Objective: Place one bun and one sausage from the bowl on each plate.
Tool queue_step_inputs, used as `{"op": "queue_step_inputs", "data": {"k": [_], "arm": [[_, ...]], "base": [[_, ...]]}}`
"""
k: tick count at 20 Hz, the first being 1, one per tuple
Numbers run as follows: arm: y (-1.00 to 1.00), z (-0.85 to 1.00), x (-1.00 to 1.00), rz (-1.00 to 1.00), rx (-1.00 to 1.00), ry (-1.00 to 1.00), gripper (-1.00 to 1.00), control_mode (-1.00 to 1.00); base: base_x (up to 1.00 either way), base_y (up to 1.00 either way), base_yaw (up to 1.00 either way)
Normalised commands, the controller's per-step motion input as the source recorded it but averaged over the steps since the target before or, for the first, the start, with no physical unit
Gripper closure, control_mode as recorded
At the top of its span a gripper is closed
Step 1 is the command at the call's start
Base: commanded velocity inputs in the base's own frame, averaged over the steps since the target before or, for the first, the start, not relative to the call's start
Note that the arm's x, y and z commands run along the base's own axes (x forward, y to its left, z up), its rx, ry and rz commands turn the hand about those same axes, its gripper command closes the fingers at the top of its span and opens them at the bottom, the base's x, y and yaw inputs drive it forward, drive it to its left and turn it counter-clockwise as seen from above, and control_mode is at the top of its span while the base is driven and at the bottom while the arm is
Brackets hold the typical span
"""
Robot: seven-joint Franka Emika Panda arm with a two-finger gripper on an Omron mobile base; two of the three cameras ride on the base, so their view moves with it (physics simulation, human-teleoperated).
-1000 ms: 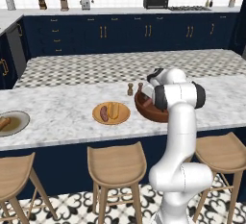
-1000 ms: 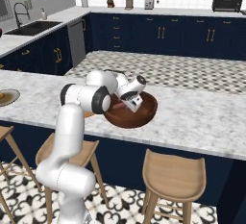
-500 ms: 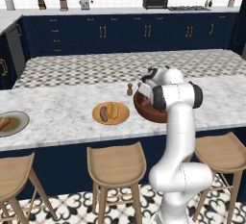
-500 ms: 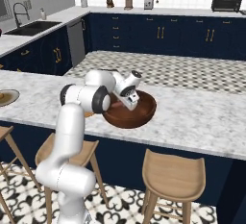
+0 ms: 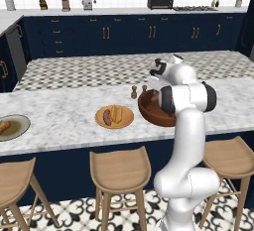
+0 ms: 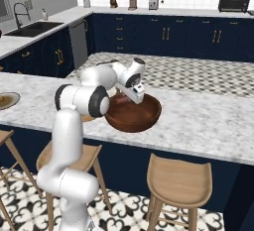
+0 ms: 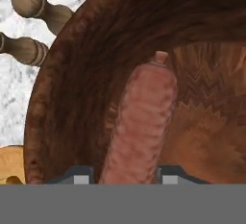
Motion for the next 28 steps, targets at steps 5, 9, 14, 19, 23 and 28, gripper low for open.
{"op": "queue_step_inputs", "data": {"k": [5, 9, 14, 19, 23, 28], "arm": [[0.29, 0.83, -0.77, 0.08, -0.09, -0.06, 1.0, -1.0], [0.47, 0.79, -0.7, 0.16, -0.17, -0.01, 1.0, -1.0], [0.36, 0.6, -0.75, 0.34, -0.25, 0.0, 1.0, -1.0], [0.0, 0.0, -1.0, 0.6, -0.19, -0.05, 1.0, -1.0], [0.02, 0.0, -0.91, 0.36, 0.15, 0.03, 1.0, -1.0], [0.09, -0.04, -0.23, 0.06, 0.06, 0.1, 1.0, -1.0]], "base": [[0.0, 0.0, 0.0], [0.0, 0.0, 0.0], [0.0, 0.0, 0.0], [0.0, 0.0, 0.0], [0.0, 0.0, 0.0], [0.0, 0.0, 0.0]]}}
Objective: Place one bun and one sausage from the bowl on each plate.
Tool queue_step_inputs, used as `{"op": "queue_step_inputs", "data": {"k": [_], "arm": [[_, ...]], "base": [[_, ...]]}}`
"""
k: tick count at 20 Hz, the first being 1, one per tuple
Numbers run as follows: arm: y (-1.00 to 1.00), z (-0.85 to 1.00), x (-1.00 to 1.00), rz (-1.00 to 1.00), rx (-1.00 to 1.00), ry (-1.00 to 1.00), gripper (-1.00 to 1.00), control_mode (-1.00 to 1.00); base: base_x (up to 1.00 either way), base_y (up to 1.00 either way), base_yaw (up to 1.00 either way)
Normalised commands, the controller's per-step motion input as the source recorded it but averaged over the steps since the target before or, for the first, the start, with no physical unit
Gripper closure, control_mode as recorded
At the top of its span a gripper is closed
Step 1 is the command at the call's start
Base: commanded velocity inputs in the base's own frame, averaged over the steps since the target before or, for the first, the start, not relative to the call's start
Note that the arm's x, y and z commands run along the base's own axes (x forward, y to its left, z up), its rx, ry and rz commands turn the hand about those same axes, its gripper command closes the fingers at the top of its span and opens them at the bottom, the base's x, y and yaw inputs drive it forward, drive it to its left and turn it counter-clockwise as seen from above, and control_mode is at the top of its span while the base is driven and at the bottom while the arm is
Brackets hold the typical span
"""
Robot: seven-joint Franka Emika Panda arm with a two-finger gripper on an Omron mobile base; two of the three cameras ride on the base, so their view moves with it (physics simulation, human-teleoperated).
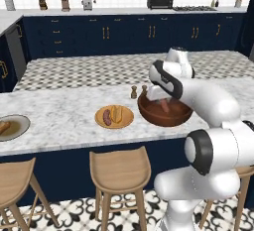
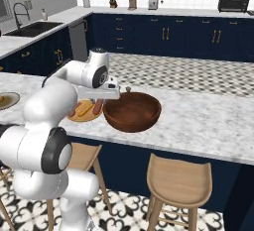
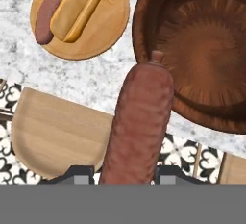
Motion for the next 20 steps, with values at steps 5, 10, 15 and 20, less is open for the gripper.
{"op": "queue_step_inputs", "data": {"k": [5, 10, 15, 20], "arm": [[0.01, 0.0, 0.0, 0.0, 0.0, 0.0, 1.0, -1.0], [0.0, 0.0, 0.0, 0.0, 0.0, 0.0, 1.0, 1.0], [0.0, 0.0, 0.0, 0.0, 0.0, 0.0, 1.0, 1.0], [0.0, 0.0, 0.0, 0.0, 0.0, 0.0, 1.0, 1.0]], "base": [[0.0, 0.0, 0.0], [-0.21, 0.72, -0.01], [-0.14, 1.0, -0.04], [0.0, 1.0, -0.05]]}}
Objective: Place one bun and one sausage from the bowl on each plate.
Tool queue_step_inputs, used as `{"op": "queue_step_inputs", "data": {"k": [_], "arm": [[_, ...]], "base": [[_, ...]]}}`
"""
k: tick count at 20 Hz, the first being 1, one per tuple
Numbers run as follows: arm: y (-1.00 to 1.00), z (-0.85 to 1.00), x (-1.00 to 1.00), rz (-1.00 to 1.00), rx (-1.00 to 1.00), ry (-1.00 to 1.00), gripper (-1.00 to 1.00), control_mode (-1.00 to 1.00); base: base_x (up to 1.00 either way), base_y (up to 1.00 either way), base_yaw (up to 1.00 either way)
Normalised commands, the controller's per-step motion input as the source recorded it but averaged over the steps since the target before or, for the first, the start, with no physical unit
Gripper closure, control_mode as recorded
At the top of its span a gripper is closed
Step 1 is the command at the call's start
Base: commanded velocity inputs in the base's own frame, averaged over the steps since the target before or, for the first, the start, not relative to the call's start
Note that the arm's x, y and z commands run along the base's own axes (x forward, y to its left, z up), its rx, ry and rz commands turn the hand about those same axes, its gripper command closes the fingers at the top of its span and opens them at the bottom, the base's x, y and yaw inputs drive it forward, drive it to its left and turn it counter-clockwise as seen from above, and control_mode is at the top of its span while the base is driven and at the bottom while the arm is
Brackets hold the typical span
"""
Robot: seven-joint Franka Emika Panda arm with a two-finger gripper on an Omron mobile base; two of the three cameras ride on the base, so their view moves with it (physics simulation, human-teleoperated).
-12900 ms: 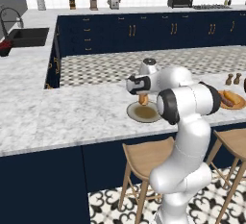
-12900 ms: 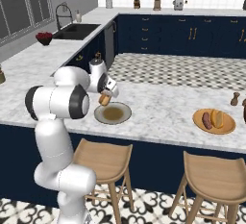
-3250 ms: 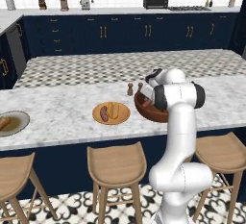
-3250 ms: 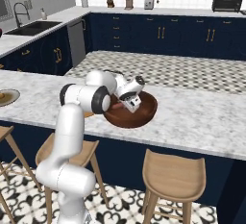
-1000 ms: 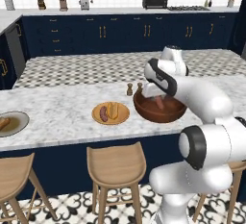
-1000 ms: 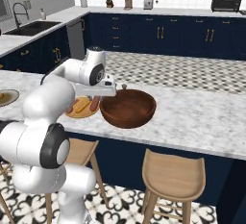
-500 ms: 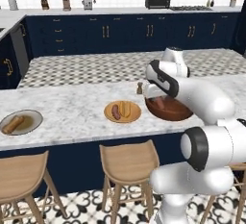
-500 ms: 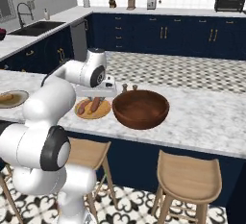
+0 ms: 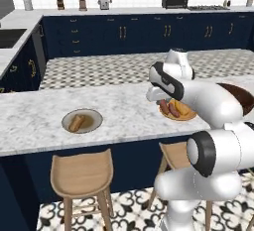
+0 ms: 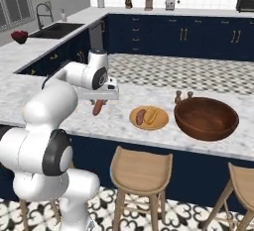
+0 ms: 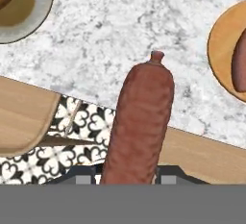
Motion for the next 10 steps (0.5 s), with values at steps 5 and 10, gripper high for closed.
{"op": "queue_step_inputs", "data": {"k": [5, 10], "arm": [[0.0, 0.0, 0.0, 0.0, 0.0, 0.0, 1.0, 1.0], [0.0, 0.0, 0.0, 0.0, 0.0, 0.0, 1.0, 1.0]], "base": [[0.0, 1.0, -0.08], [0.2, 0.97, -0.12]]}}
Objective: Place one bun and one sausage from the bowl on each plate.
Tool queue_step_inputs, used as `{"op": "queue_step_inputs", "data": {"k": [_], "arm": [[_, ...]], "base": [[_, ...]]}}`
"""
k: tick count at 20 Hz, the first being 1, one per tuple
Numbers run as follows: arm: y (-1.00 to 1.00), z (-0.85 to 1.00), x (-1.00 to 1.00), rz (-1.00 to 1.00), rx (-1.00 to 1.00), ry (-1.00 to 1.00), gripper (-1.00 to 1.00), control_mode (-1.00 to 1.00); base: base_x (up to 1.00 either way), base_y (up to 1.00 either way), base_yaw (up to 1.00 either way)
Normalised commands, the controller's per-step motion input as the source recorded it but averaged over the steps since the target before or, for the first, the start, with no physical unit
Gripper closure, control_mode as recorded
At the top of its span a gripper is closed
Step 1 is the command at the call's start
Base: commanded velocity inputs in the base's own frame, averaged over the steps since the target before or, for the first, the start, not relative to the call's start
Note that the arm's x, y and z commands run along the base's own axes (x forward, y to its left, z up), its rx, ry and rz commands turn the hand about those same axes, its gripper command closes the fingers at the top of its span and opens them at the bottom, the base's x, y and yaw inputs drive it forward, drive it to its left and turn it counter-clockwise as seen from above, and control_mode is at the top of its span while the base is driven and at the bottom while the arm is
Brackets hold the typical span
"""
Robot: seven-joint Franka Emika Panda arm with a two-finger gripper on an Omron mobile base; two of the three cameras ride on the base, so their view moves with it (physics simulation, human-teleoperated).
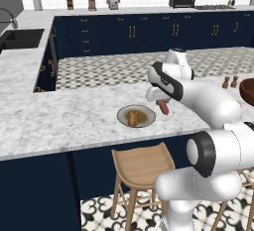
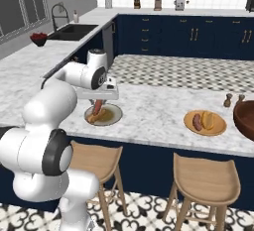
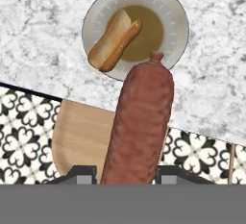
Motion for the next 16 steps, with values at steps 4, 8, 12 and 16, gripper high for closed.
{"op": "queue_step_inputs", "data": {"k": [4, 8, 12, 16], "arm": [[0.0, 0.0, 0.0, 0.0, 0.0, 0.0, 1.0, 1.0], [0.0, 0.0, 0.32, 0.0, 0.0, 0.0, 1.0, -1.0], [-0.02, -0.1, 0.84, -0.02, 0.0, 0.11, 1.0, -1.0], [-0.01, -0.63, 1.0, -0.13, 0.0, 0.33, 1.0, -1.0]], "base": [[0.5, 0.53, -0.05], [0.11, 0.0, 0.0], [0.0, 0.0, 0.0], [0.0, 0.0, 0.0]]}}
